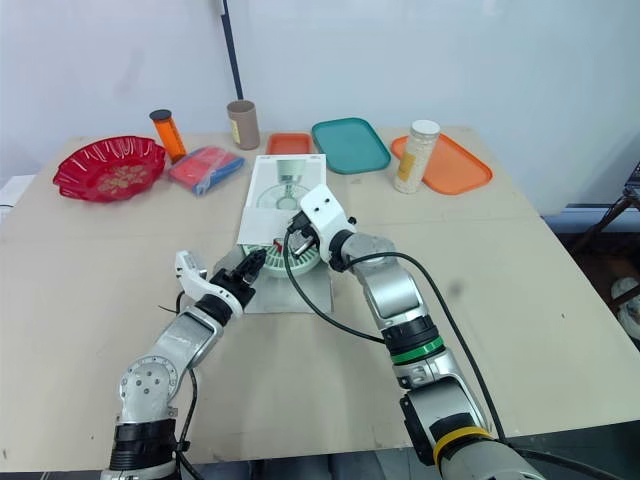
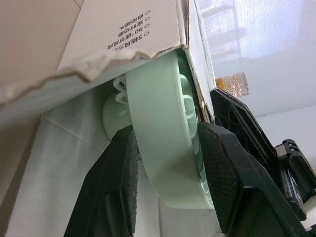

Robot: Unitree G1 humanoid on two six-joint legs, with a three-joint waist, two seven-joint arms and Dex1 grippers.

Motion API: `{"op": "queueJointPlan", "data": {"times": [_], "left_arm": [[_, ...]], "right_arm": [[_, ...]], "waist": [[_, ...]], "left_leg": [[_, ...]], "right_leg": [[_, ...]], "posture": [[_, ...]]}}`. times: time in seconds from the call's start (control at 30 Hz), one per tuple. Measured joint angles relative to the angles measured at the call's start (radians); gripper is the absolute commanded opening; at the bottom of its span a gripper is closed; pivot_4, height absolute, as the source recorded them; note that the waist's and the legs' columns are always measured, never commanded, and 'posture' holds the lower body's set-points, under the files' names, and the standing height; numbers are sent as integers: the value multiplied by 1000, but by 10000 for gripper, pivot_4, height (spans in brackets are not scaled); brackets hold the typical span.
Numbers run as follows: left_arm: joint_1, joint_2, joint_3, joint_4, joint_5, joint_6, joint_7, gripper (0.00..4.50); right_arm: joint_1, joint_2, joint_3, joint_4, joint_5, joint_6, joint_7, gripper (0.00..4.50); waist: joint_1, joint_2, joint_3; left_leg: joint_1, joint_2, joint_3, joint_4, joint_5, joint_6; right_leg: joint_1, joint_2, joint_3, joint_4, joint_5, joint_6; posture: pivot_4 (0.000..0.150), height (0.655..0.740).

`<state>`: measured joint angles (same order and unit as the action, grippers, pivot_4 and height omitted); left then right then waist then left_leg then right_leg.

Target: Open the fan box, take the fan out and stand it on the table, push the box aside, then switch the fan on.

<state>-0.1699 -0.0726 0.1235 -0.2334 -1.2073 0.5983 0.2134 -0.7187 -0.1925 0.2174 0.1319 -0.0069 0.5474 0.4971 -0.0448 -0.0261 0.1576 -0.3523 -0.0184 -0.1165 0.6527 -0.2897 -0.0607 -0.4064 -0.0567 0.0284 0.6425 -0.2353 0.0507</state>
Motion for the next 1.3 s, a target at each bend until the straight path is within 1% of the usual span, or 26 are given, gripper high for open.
{"op": "queueJointPlan", "data": {"times": [0.1, 0.23, 0.53, 0.63, 0.8, 0.97, 1.07, 1.3], "left_arm": [[22, 1, 1, -28, -15, 12, 13, 14211], [105, 11, 4, -115, -70, 44, 44, 14211], [279, 81, 3, -270, -162, 75, 64, 14211], [308, 95, 3, -295, -178, 75, 68, 14211], [367, 128, 3, -350, -218, 63, 87, 14211], [469, 169, 7, -427, -249, 35, 87, 14211], [563, 190, 14, -488, -277, 11, 81, 14211], [658, 211, 0, -513, -298, -34, 31, 14211]], "right_arm": [[0, 1, 1, -2, 0, 1, 1, 0], [-1, 3, 3, -10, 1, 10, 2, 0], [-5, 6, 12, -10, 2, 12, 3, 0], [-6, 6, 12, -10, 2, 12, 4, 0], [-7, 5, 12, -11, 1, 12, 4, 0], [-5, 2, 12, -11, 1, 23, 3, 0], [-3, -9, 12, -16, 1, 29, 8, 0], [-2, -15, 20, -29, 1, 32, 11, 0]], "waist": [[-1, 0, 0], [-2, 0, 0], [-3, 0, 0], [-2, 0, 0], [-3, 0, 0], [-2, 1, 0], [-2, 1, 0], [-2, 1, 0]], "left_leg": [[0, 0, 0, 0, 0, 0], [0, 0, 0, -1, 0, 0], [1, 1, 0, -1, 0, 0], [1, 1, 0, -1, 0, 0], [1, 1, 1, -2, -1, 0], [1, 1, 1, -2, -1, 0], [1, 2, 1, -2, -1, 1], [1, 2, 1, -2, -1, 1]], "right_leg": [[0, 0, 0, 0, 0, 0], [0, 0, 0, 0, 0, 0], [0, 0, 0, 0, -1, -1], [0, 0, 0, 0, -1, -1], [-1, 0, 0, 0, -1, -1], [-1, 0, 0, -1, -1, -2], [-1, 0, 0, -1, -2, -2], [-1, 0, 0, -1, -6, 1]], "posture": [[1500, 7400], [1500, 7400], [1500, 7400], [1500, 7400], [1500, 7400], [1500, 7400], [1500, 7400], [1500, 7400]]}}
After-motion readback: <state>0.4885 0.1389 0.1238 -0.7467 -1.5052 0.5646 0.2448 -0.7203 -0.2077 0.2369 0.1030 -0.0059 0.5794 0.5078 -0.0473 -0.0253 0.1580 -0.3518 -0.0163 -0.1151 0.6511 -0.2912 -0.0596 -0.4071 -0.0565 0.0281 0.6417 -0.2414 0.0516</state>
